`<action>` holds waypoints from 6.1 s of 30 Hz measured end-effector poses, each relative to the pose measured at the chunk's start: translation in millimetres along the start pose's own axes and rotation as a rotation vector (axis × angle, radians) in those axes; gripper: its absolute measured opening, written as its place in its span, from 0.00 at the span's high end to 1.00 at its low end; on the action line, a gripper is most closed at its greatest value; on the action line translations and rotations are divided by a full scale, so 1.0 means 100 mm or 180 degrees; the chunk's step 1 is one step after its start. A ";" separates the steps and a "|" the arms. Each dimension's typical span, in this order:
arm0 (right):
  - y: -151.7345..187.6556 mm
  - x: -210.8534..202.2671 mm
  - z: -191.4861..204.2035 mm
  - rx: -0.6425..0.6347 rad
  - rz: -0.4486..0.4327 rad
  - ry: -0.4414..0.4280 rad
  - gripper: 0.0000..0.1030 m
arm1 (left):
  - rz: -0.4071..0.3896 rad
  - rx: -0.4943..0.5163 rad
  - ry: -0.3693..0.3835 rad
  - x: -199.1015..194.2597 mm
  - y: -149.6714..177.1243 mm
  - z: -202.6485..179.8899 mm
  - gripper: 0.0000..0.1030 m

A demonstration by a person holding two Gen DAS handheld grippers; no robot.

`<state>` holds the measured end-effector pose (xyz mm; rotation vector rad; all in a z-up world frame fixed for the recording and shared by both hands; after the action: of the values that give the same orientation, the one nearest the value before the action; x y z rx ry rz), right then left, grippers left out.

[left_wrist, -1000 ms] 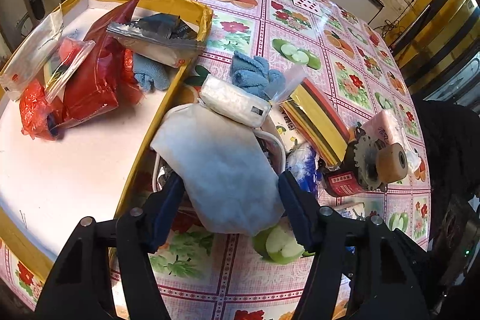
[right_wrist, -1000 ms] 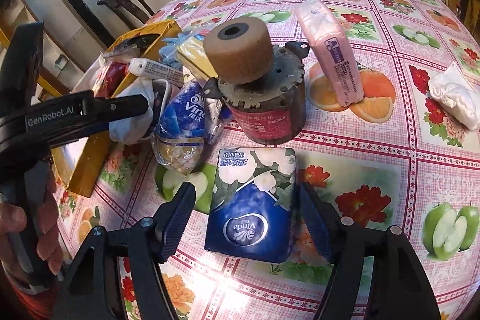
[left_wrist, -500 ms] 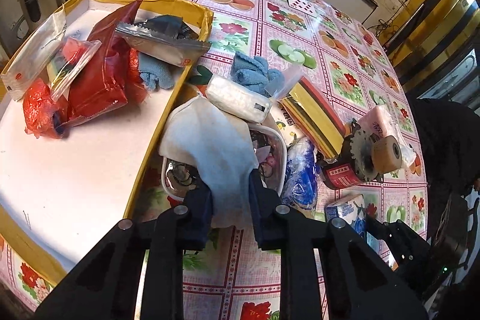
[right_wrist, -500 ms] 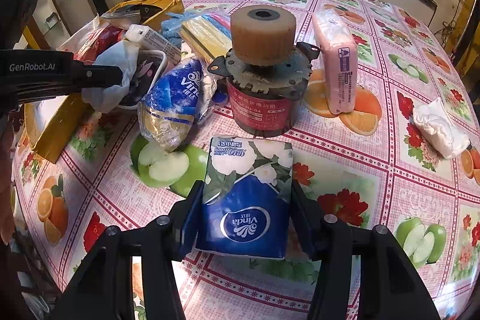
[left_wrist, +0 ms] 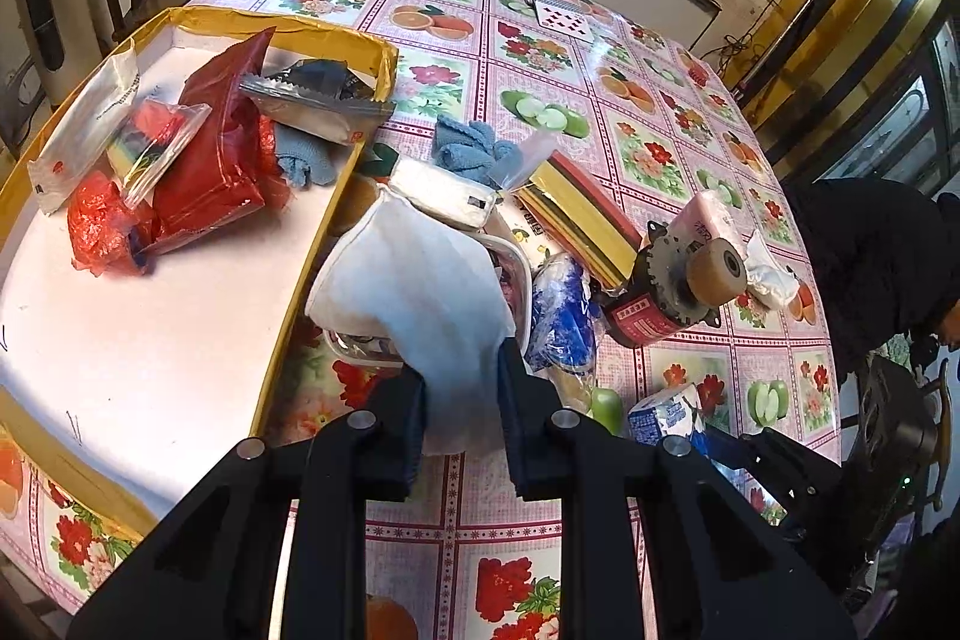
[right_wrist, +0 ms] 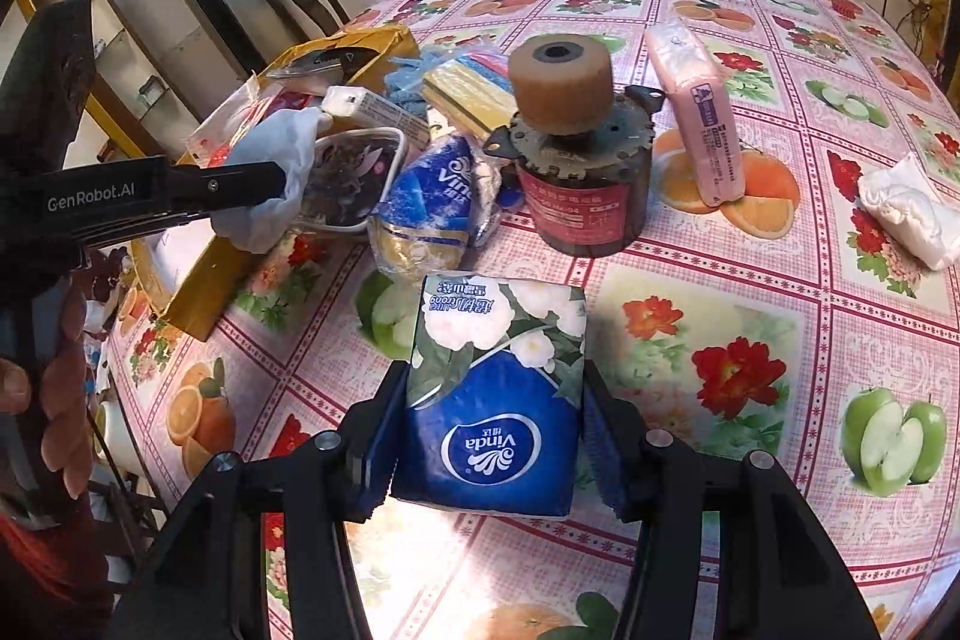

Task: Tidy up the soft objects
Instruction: 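Carry both items into the yellow box lid and open both grippers, then move both grippers back to the pile, then grasp the cartoon-lidded plastic box with the left gripper while the right grasps the blue Vinda bag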

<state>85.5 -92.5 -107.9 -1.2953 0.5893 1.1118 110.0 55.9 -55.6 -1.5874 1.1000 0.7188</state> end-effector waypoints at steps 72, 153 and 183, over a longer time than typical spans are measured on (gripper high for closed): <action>-0.52 -0.56 0.33 0.0122 -0.0845 -0.0215 0.09 | -0.0666 -0.0134 -0.0427 -0.70 0.01 0.95 0.30; -0.62 0.60 0.19 0.0048 0.0016 0.0126 0.38 | 0.0160 0.0076 -0.0556 0.66 -0.26 -0.18 0.00; -0.58 0.61 0.21 -0.0326 0.0142 0.0480 0.47 | 0.0474 -0.0054 -0.0401 0.70 -0.18 -0.04 0.00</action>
<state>156.7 -47.7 -129.2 -1.4701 0.6830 1.0988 154.5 32.6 -107.5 -1.4642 1.1296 0.9172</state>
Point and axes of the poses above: each gripper's, at about its wrist camera, not at the fingertips, and x roughly the way its jaws point, z to its left, y to its underside, the point moved 6 cm from there along x, roughly the way its jaws point, and after that the axes turned 3 degrees about z, right-handed, at the moved point
